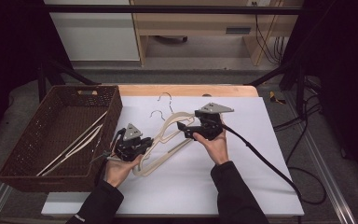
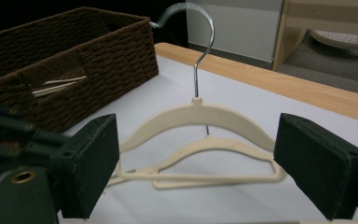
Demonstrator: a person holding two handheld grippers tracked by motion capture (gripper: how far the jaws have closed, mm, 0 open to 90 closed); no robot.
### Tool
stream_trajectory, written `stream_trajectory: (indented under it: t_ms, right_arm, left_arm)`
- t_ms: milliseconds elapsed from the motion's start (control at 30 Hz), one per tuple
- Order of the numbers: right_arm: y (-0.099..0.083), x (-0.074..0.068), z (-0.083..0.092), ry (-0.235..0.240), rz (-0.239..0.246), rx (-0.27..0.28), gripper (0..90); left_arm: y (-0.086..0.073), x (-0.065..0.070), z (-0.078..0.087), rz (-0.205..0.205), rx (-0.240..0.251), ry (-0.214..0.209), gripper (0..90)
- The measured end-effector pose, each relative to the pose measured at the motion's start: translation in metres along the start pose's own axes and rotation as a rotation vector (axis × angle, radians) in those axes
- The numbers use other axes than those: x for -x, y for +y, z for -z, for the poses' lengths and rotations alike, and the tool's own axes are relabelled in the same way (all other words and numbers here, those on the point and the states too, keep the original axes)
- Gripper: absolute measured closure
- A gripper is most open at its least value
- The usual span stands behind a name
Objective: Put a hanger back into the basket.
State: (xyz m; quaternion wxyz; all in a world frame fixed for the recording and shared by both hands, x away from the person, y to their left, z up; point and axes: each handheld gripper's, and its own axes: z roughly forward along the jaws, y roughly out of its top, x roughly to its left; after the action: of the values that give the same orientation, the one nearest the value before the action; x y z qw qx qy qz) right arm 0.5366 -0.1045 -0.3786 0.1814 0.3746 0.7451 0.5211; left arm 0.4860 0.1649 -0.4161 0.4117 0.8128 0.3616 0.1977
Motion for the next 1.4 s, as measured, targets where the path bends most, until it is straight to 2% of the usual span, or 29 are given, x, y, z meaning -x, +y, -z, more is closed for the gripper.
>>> stream_trajectory:
  t_ms: [33,67,100,167,267,300,367,400,433,467,500,600,800,933,967,1100,1133,1233,1333,1400]
  right_arm:
    - [0.004,0.0,-0.012,-0.016,0.011,-0.02,16.7]
    - [0.006,0.0,-0.018,-0.025,0.02,-0.027,17.1]
    - [0.007,0.0,-0.023,-0.03,0.018,-0.031,18.3]
    - [0.007,0.001,-0.03,-0.039,0.021,-0.032,21.8]
    - [0.004,0.002,-0.036,-0.038,0.016,-0.029,29.5]
    - [0.004,0.002,-0.036,-0.038,0.016,-0.029,29.5]
    - [0.003,0.003,-0.038,-0.044,0.025,-0.023,40.2]
    - [0.003,0.003,-0.038,-0.044,0.025,-0.023,40.2]
    - [0.003,0.004,-0.039,-0.051,0.022,-0.014,49.1]
    - [0.003,0.004,-0.039,-0.051,0.022,-0.014,49.1]
    - [0.004,0.005,-0.04,-0.047,0.005,-0.007,55.8]
    - [0.005,0.006,-0.041,-0.034,-0.001,-0.004,64.1]
    - [0.005,0.005,-0.041,0.025,0.013,-0.004,82.5]
    - [0.005,0.004,-0.04,0.032,0.032,0.001,86.1]
    - [0.006,0.004,-0.04,0.031,0.05,0.005,87.6]
    - [0.005,0.002,-0.038,0.017,0.084,0.008,88.8]
    - [0.005,0.001,-0.036,0.02,0.094,0.007,89.0]
    - [0.006,-0.001,-0.033,0.012,0.103,0.006,89.2]
    - [0.007,-0.002,-0.03,0.016,0.112,0.004,89.3]
    - [0.008,-0.002,-0.026,0.021,0.123,0.009,89.3]
  left_arm:
    - [0.0,0.002,0.0,0.005,0.002,-0.012,84.6]
    - [0.0,0.002,0.0,0.005,0.002,-0.012,84.7]
    - [-0.001,0.002,0.0,0.01,0.002,-0.036,84.8]
    - [-0.002,0.003,0.0,0.004,-0.001,-0.039,85.0]
    - [-0.002,0.003,0.0,0.004,-0.001,-0.046,85.1]
    - [-0.002,0.003,0.0,0.003,-0.002,-0.046,85.1]
    - [-0.002,0.003,0.0,0.004,-0.001,-0.047,85.0]
    - [-0.002,0.003,0.0,0.004,-0.001,-0.047,85.0]
    - [-0.002,0.003,0.0,0.004,-0.001,-0.047,85.0]
    - [-0.002,0.003,0.0,0.004,-0.001,-0.047,85.0]
    - [-0.002,0.004,0.001,0.004,-0.002,-0.05,85.0]
    - [-0.002,0.004,0.001,0.003,-0.005,-0.055,85.0]
    - [-0.002,0.004,0.001,0.006,-0.003,-0.058,84.9]
    - [-0.002,0.004,0.001,0.006,-0.002,-0.061,84.8]
    - [-0.002,0.004,0.001,0.009,-0.002,-0.062,84.8]
    - [-0.002,0.005,0.002,0.014,-0.001,-0.073,84.5]
    - [-0.002,0.005,0.003,0.003,-0.003,-0.071,84.3]
    - [-0.001,0.006,0.004,0.005,-0.005,-0.073,83.4]
    - [0.002,0.008,0.008,0.022,0.015,-0.083,78.2]
    - [0.006,0.009,0.013,0.039,0.042,-0.085,70.0]
